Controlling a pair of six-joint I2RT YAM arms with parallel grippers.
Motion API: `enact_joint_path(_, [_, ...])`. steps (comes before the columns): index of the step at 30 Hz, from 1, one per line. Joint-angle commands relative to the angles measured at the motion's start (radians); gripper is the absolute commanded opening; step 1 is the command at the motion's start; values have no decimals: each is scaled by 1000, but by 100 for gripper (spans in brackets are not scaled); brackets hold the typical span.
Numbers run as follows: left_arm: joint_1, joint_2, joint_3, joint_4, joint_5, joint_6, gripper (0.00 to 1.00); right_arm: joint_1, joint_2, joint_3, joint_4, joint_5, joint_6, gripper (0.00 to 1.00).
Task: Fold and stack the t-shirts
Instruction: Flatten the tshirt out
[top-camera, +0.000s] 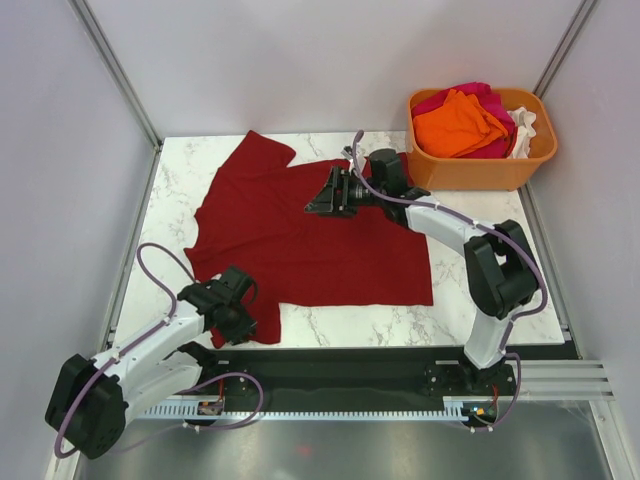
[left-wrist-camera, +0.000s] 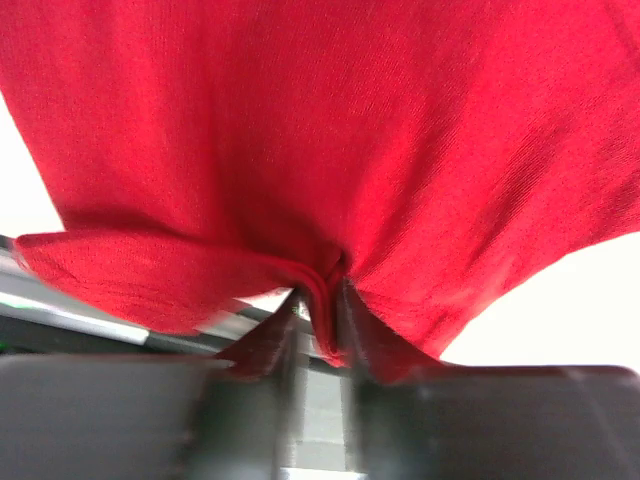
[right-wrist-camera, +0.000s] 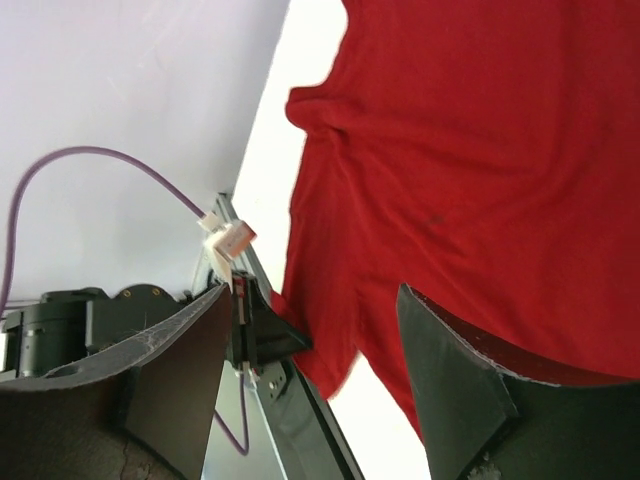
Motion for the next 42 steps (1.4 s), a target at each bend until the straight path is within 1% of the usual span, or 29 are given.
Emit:
enact_joint_path(1, [-5, 8, -13, 49, -33, -30, 19, -18, -114, -53, -28, 65, -51, 75])
enact_joint_path(2, [-5, 8, -11, 50, -37, -24, 8, -23, -131, -65, -47, 88, -63, 75])
enact_joint_path(3, [-5, 10, -8, 52, -41, -21, 2, -30, -169, -76, -71, 112, -83, 75])
enact_joint_path(4, [-5, 8, -10, 55, -43, -16, 2, -37, -194, -105, -140, 144, -100, 75])
enact_joint_path(5, [-5, 8, -8, 57, -43, -15, 2, -40, -218, -124, -175, 248, -143, 75])
enact_joint_path(6, [-5, 8, -10, 60, -41, -12, 2, -50, -275, -142, -211, 310, -152, 76])
enact_joint_path(7, [-5, 1, -11, 63, -41, -10, 2, -58, -304, -186, -287, 386, -154, 77])
enact_joint_path(8, [-5, -4, -13, 66, -40, -9, 2, -72, -339, -218, -318, 512, -126, 78])
enact_joint_path(9, [-5, -12, -14, 69, -37, -7, 2, -99, -434, -260, -338, 577, -108, 79])
enact_joint_path(10, [-5, -19, -14, 73, -34, 1, 2, -116, -493, -371, -343, 623, -85, 79])
enact_joint_path(11, [-5, -33, -13, 76, -32, 4, 2, -132, -556, -431, -344, 666, -53, 81])
enact_joint_path(12, [-5, -41, -11, 81, -29, 7, 2, -153, -679, -487, -346, 739, -45, 82])
enact_joint_path(13, [-5, -47, -13, 84, -23, 14, 2, -162, -734, -578, -372, 779, -42, 82])
enact_joint_path(15, [-5, -70, -17, 98, -12, 24, 2, -176, -835, -634, -425, 823, -37, 83])
enact_joint_path(16, [-5, -75, -20, 106, -8, 30, 2, -179, -849, -654, -517, 844, -36, 83])
enact_joint_path(18, [-5, -96, -30, 118, -1, 34, 2, -184, -881, -668, -608, 869, -25, 84])
enact_joint_path(19, [-5, -104, -31, 122, 2, 40, 2, -185, -900, -702, -666, 888, -13, 84])
enact_joint_path(21, [-5, -127, -43, 130, 8, 45, 2, -198, -958, -736, -703, 887, 7, 84])
enact_joint_path(25, [-5, -159, -59, 153, 19, 63, 2, -201, -1009, -777, -754, 864, 68, 86])
enact_joint_path(28, [-5, -177, -70, 164, 19, 70, 2, -208, -977, -774, -754, 864, 70, 86])
enact_joint_path(30, [-5, -187, -73, 167, 22, 73, 2, -208, -931, -766, -751, 835, 67, 84])
enact_joint_path(35, [-5, -196, -76, 173, 20, 80, 2, -208, -884, -802, -714, 774, 72, 81])
enact_joint_path(42, [-5, -220, -77, 172, 23, 76, 2, -208, -869, -849, -673, 760, 73, 73])
